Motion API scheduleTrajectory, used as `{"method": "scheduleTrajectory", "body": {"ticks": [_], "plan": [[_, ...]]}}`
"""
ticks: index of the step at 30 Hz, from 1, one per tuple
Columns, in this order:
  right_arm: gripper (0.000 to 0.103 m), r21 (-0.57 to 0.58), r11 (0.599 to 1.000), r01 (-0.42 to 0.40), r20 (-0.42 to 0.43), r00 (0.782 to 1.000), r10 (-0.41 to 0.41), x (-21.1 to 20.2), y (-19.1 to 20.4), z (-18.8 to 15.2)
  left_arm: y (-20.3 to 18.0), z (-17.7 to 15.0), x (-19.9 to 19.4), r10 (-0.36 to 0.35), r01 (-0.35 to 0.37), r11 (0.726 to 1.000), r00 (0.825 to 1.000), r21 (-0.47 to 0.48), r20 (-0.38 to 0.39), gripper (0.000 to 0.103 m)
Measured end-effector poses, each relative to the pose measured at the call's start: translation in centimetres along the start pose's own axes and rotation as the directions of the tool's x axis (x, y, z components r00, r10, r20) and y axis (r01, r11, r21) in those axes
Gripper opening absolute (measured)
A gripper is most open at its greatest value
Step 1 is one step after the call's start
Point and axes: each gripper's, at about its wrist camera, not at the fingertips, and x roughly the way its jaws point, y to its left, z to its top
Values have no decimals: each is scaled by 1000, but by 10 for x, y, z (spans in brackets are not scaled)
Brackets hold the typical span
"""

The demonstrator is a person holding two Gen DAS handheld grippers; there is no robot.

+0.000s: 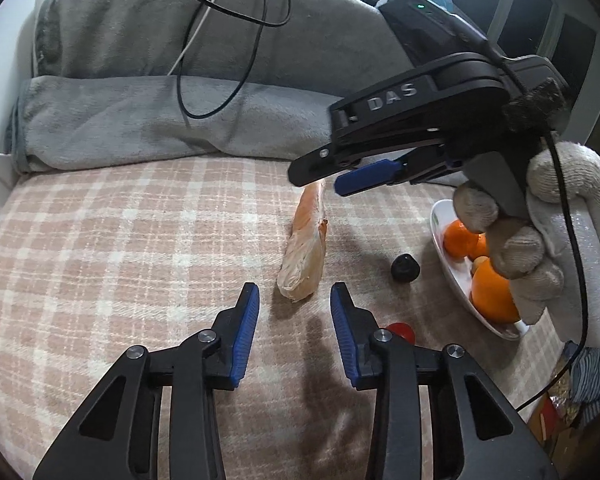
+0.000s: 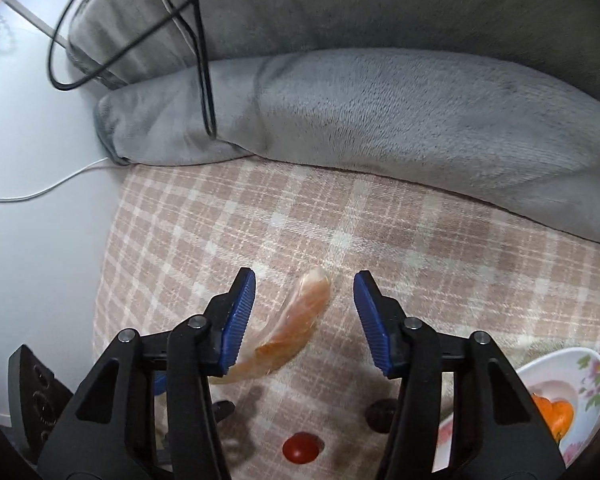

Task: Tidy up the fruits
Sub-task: 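Close the left tool on the peeled segment while the right tool grasps it too, then carry the peeled segment in both tools over the plate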

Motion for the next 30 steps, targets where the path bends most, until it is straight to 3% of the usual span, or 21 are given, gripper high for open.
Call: {"method": "scheduleTrajectory", "body": {"ticks": [6,11,13,14,16,30], "plan": [[54,1,1000,8,-24,1000,-8,11,0,2,-5,3,9,6,-5,1000,1000,11,-12,31],[44,12,1000,11,-27,1000,-10,13,-2,0,-5,5,14,-1,2,1000,1000,9,-16,31],[36,9,1000,14,-30,999,-13,14,-1,0,-4,6,17,-8,8,1000,1000,3,-20,30],[31,12,1000,13,-31,999,-13,14,-2,-1,-4,6,19,-8,8,1000,1000,3,-22,23],[27,15,1000,7,-31,999,-6,14,-3,-1,0,4,20,-11,11,1000,1000,3,-29,20],[27,-11,1000,15,14,1000,-14,-3,5,-6,-3,5,11,-16,16,1000,1000,11,-8,19]]}}
